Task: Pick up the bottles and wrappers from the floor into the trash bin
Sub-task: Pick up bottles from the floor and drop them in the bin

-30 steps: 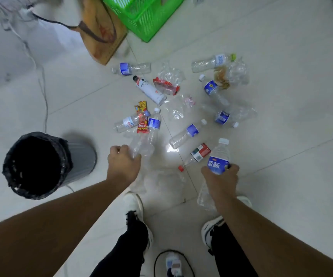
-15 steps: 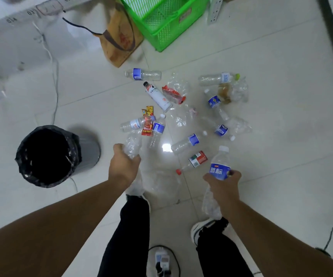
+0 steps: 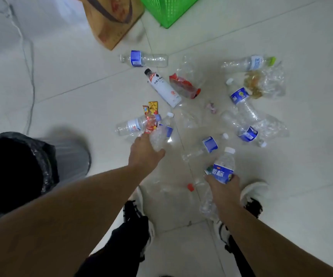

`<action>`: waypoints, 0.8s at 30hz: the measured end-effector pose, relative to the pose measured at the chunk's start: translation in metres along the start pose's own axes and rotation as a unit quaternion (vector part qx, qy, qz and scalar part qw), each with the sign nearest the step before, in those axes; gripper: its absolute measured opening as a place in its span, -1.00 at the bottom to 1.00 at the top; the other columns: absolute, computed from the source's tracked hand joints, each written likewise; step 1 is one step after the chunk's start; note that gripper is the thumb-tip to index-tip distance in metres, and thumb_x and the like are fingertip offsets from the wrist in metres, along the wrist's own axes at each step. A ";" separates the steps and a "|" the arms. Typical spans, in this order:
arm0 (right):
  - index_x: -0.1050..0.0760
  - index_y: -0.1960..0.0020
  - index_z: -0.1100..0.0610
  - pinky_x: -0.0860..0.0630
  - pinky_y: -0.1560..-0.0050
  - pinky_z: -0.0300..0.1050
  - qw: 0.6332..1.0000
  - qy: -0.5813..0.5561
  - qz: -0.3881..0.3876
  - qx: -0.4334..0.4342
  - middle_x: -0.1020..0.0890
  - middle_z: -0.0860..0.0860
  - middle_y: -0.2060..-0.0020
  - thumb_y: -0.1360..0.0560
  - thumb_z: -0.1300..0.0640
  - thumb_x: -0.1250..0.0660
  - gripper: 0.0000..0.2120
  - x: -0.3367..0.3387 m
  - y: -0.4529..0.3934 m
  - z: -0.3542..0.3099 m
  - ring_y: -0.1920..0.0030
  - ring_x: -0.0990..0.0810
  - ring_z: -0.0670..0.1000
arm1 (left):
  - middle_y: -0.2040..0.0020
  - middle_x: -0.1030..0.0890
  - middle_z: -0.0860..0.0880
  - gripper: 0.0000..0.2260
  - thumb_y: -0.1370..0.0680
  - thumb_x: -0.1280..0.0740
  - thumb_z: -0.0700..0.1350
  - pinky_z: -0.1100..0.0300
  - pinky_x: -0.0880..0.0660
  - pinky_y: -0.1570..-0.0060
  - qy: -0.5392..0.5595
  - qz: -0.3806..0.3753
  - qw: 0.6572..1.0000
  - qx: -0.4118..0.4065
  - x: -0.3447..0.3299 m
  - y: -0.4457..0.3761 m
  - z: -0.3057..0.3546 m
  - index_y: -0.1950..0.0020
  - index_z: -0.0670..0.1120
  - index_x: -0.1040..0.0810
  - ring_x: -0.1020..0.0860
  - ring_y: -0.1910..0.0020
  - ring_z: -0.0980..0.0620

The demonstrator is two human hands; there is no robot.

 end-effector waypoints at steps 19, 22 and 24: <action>-0.45 -0.37 -0.01 -0.46 0.22 -0.22 0.977 0.108 -0.110 0.144 -0.66 -0.09 0.06 -0.40 -0.02 -0.64 -0.38 -0.043 -0.015 -0.075 0.16 -0.63 -0.13 | -0.09 -0.57 -0.01 -0.45 -0.32 -0.54 0.10 -0.08 -0.61 -0.06 0.084 0.043 0.989 0.110 -0.028 0.013 -0.034 -0.22 0.00 -0.44 -0.61 -0.10 -0.13; -0.47 -0.32 0.00 -0.64 -0.05 0.09 0.965 0.147 -0.158 0.148 -0.66 -0.04 0.03 -0.41 -0.04 -0.64 -0.42 -0.044 0.040 -0.124 0.06 -0.67 0.01 | -0.01 -0.55 0.10 -0.48 -0.28 -0.51 0.14 0.09 -0.52 0.10 0.124 0.055 0.984 0.117 0.039 0.056 -0.039 -0.17 0.07 -0.44 -0.59 0.03 -0.03; -0.48 -0.26 -0.01 -0.67 -0.07 0.16 0.957 0.170 -0.190 0.141 -0.67 0.05 -0.03 -0.41 -0.04 -0.65 -0.47 -0.046 0.082 -0.152 0.02 -0.68 0.10 | 0.02 -0.56 0.13 -0.50 -0.27 -0.50 0.14 0.12 -0.52 0.14 0.148 0.061 0.979 0.126 0.083 0.091 -0.048 -0.14 0.09 -0.45 -0.59 0.08 0.02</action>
Point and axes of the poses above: each hand's wrist, its own y-axis away from the middle knuckle, its own x-axis out of the back of the hand, z = x × y, the point moved 10 cm from there along -y, towards the middle knuckle
